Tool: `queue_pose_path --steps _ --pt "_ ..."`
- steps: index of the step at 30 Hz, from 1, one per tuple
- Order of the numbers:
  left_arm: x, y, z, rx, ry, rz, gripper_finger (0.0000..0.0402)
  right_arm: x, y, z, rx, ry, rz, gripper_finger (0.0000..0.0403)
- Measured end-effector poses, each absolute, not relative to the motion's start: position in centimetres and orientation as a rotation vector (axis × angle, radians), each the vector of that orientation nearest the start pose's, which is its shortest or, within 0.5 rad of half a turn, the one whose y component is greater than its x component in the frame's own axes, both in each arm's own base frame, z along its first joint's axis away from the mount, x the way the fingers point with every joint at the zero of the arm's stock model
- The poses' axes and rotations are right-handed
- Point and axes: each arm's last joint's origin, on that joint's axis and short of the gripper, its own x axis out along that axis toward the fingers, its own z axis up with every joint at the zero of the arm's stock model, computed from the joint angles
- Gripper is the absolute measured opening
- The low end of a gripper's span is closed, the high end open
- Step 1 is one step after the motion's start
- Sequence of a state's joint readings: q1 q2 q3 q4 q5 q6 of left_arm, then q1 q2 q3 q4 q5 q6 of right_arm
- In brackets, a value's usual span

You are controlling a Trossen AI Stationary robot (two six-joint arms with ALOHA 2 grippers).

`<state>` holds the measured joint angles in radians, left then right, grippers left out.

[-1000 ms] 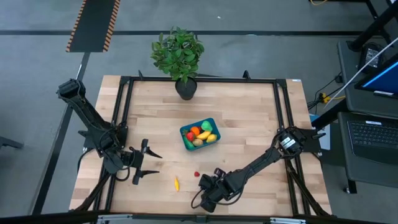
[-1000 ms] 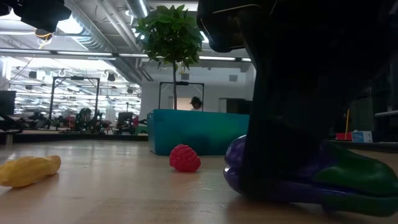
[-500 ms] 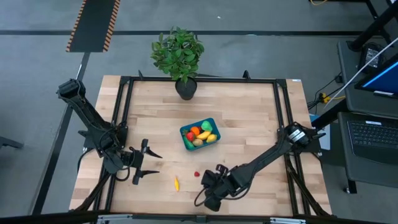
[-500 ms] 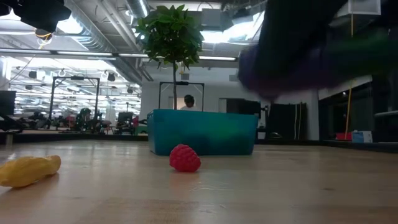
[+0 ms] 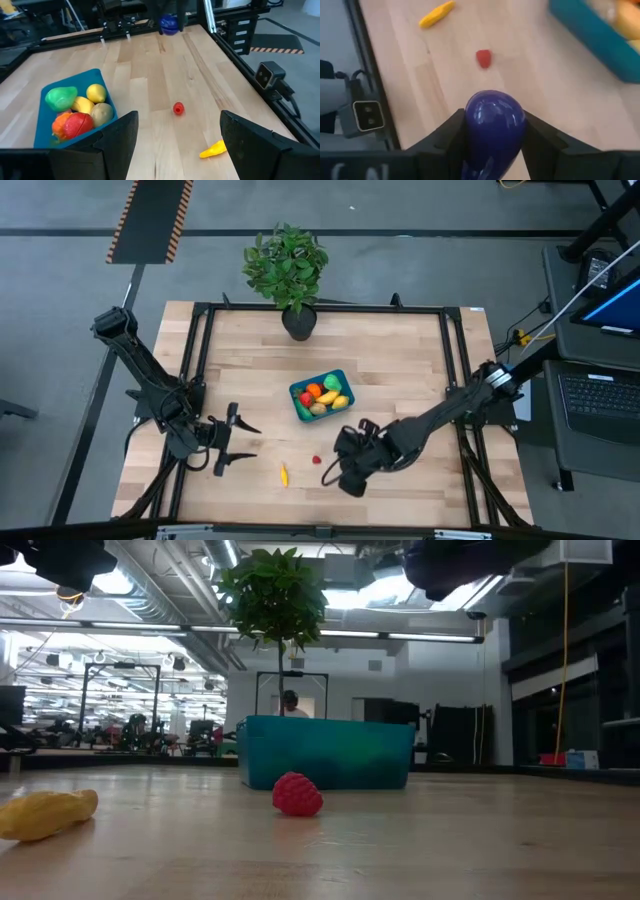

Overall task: Pick and placing Produce into tupperware
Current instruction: Put the violet eggplant into the blue bin

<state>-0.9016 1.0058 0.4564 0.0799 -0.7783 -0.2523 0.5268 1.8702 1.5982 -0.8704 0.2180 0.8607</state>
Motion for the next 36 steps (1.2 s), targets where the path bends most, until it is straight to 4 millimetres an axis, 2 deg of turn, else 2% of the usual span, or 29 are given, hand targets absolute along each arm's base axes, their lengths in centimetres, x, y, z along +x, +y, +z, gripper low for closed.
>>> queue_pose_path --steps 7,14,17,23,29,36 --pt "13.8 -14.0 20.9 0.124 0.320 -0.023 0.0271 32.9 17.3 28.0 0.306 1.093 -0.200 0.0155" --pt "13.8 -14.0 20.9 0.124 0.320 -0.022 0.0271 31.8 16.3 29.4 0.131 1.019 -0.292 0.0155" --pt "13.8 -14.0 20.9 0.124 0.320 -0.022 0.0271 31.3 16.5 29.9 0.091 0.970 -0.327 0.0155" --pt "13.8 -14.0 20.9 0.123 0.320 -0.023 0.0271 30.3 18.4 29.9 0.029 0.851 -0.406 0.0155" --pt "13.8 -14.1 20.9 0.121 0.325 -0.040 0.0271 29.3 20.7 27.4 0.064 0.711 -0.427 0.0155" --pt "13.8 -14.1 20.8 0.111 0.332 -0.061 0.0271 29.5 21.2 23.3 0.147 0.595 -0.400 0.0155"
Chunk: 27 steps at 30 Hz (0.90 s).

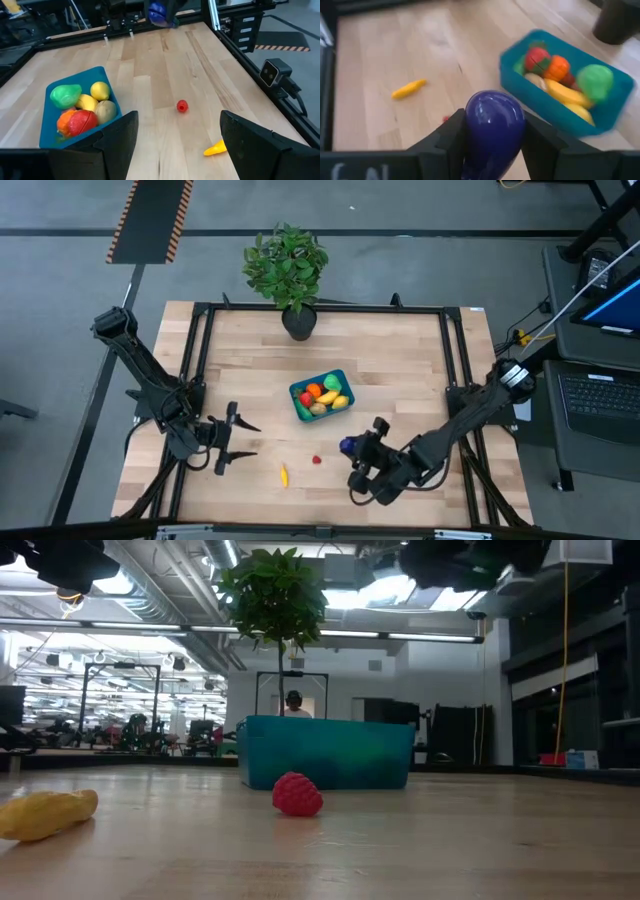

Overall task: Pick and placing Produce into tupperware
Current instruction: Put the violet eggplant into the blue bin

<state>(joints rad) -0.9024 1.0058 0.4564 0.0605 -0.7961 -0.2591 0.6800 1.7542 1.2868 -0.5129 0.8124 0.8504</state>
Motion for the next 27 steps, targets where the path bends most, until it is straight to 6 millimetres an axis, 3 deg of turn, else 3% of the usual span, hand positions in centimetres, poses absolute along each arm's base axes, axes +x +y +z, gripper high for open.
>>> queue_pose_path --steps 11,21,27 --pt "13.8 -14.2 20.8 0.108 0.335 -0.076 0.0271 29.0 20.6 18.7 0.160 0.279 -0.248 0.0155" --pt "13.7 -14.3 20.8 0.105 0.342 -0.094 0.0271 25.8 17.4 18.9 0.189 0.145 -0.215 0.0155" --pt "13.8 -14.3 20.8 0.107 0.339 -0.085 0.0271 25.7 15.3 19.2 0.165 0.140 -0.264 0.0155"
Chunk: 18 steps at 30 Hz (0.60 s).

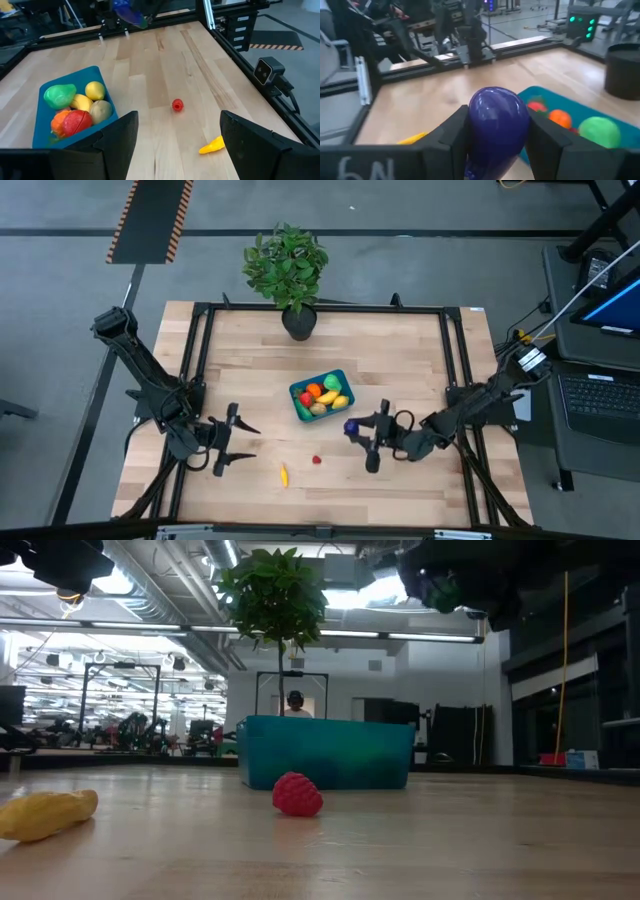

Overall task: Pick and placing Produce into tupperware
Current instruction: Put the violet eggplant into the blue bin

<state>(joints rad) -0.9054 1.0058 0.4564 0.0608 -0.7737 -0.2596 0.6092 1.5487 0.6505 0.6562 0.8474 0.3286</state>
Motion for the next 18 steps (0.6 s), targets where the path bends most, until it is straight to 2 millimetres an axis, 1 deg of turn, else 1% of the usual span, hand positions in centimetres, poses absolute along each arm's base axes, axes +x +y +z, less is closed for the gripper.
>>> queue_pose_path --steps 6,12,15,18 --pt "13.8 -14.2 20.8 0.108 0.336 -0.076 0.0271 26.5 13.4 19.3 0.128 0.140 -0.330 0.0155" --pt "13.8 -14.2 20.8 0.116 0.329 -0.057 0.0271 27.6 10.8 19.1 0.137 0.149 -0.442 0.0155" --pt "13.8 -14.1 20.8 0.119 0.329 -0.057 0.0271 28.2 9.4 18.8 0.156 0.184 -0.423 0.0155" --pt "13.8 -14.1 20.8 0.138 0.329 -0.059 0.0271 29.0 8.0 18.8 0.182 0.220 -0.354 0.0155"
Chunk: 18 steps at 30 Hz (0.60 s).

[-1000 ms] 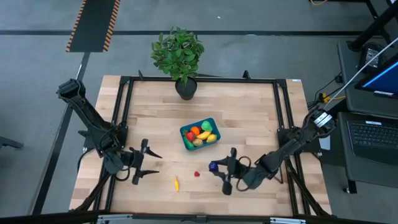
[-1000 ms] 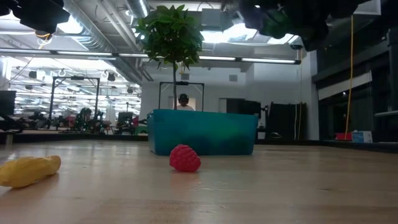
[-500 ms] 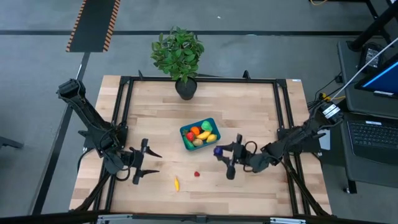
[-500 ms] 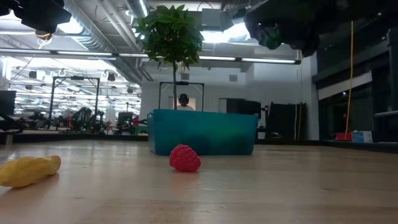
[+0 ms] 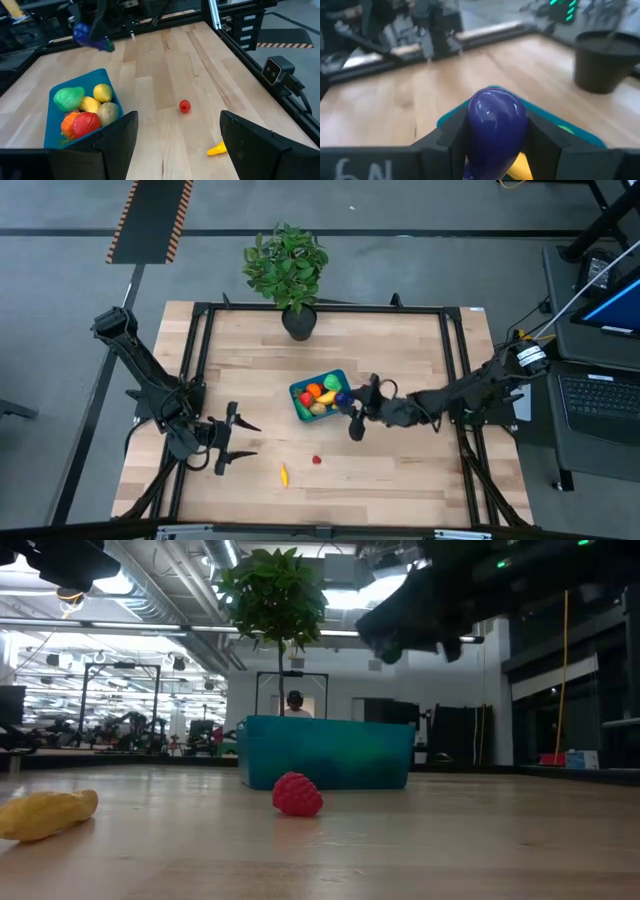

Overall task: Pick and placing Produce into tupperware
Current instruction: Put the violet eggplant into the blue bin

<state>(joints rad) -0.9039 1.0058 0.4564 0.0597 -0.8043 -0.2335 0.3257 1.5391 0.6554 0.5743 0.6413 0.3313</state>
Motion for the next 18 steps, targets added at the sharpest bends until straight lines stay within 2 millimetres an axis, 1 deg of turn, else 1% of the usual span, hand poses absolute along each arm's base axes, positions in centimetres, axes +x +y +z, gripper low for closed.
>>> queue_pose_path --steps 6,9,13,18 --pt "14.1 -13.8 20.8 0.146 0.335 -0.038 0.0271 31.0 4.6 19.6 0.215 0.430 -0.282 0.0155" --pt "14.3 -13.6 20.7 0.149 0.341 -0.021 0.0271 31.8 3.3 20.6 0.227 0.522 -0.255 0.0155" --pt "14.5 -13.3 20.6 0.154 0.350 -0.005 0.0271 32.4 2.2 22.2 0.235 0.633 -0.200 0.0155" --pt "14.5 -13.3 20.6 0.155 0.351 -0.004 0.0271 33.1 1.5 23.3 0.267 0.776 -0.149 0.0155"
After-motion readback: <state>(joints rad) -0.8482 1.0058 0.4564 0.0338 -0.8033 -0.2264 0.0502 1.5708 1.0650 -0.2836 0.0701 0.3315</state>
